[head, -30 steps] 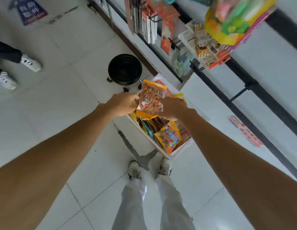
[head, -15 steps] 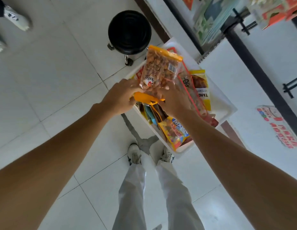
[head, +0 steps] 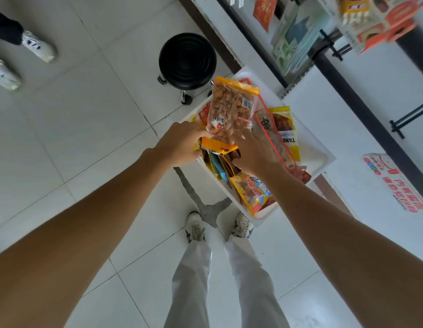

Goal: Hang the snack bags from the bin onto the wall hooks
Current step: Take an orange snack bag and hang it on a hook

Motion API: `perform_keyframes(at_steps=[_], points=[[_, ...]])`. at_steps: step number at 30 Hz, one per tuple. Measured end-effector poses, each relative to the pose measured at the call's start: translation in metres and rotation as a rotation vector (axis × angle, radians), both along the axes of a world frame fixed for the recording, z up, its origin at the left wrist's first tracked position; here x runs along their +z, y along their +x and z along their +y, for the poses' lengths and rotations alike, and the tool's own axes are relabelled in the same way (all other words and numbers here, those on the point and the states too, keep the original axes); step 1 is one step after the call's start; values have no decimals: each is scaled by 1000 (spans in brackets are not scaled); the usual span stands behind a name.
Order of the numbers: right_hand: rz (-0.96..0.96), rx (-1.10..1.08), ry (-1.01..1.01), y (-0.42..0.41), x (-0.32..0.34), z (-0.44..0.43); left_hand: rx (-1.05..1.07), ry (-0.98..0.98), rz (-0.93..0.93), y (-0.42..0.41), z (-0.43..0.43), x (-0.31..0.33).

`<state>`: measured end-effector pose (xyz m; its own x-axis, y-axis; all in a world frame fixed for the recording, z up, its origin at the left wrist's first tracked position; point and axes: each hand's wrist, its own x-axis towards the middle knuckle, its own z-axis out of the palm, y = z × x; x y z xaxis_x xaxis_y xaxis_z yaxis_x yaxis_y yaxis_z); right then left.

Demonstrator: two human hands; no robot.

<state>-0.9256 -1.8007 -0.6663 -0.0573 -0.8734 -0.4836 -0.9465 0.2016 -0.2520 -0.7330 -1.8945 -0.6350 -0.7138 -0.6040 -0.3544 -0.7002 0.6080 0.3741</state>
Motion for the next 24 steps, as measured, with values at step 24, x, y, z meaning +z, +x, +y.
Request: perform_keyframes(at_steps=[24], points=[[7,-14,-585,-41,113,-22,245,-87,346,-42,-20,100]])
